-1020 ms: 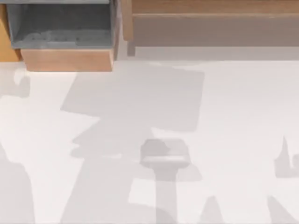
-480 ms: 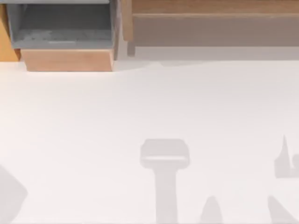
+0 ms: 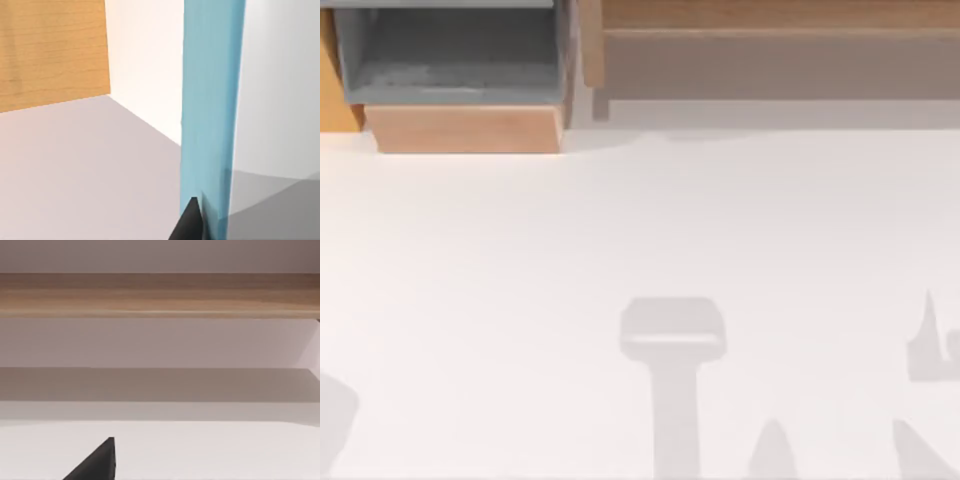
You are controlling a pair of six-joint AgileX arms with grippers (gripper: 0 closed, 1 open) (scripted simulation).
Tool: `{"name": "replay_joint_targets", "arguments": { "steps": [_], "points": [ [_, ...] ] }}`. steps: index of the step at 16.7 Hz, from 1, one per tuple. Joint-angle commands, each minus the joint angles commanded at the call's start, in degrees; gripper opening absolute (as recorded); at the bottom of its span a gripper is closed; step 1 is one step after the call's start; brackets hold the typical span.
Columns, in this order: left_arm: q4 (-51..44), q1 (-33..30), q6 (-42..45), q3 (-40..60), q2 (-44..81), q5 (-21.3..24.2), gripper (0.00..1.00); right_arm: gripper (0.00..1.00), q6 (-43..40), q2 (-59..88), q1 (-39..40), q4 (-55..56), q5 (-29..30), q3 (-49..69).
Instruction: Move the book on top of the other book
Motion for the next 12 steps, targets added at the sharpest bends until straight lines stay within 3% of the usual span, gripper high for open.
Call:
{"name": "replay_joint_targets", "arguments": {
  "steps": [9,12],
  "points": [
    [1.88,-0.96,-1.33,-0.12,0.68,-0.51,0.00,1.00,0.00,0.00,0.00,0.00,0.00,0.00],
    [1.88,-0.96,-1.33,-0.12,0.68,-0.51,0.23,1.00,0.00,0.00,0.00,0.00,0.00,0.00]
  ]
}}
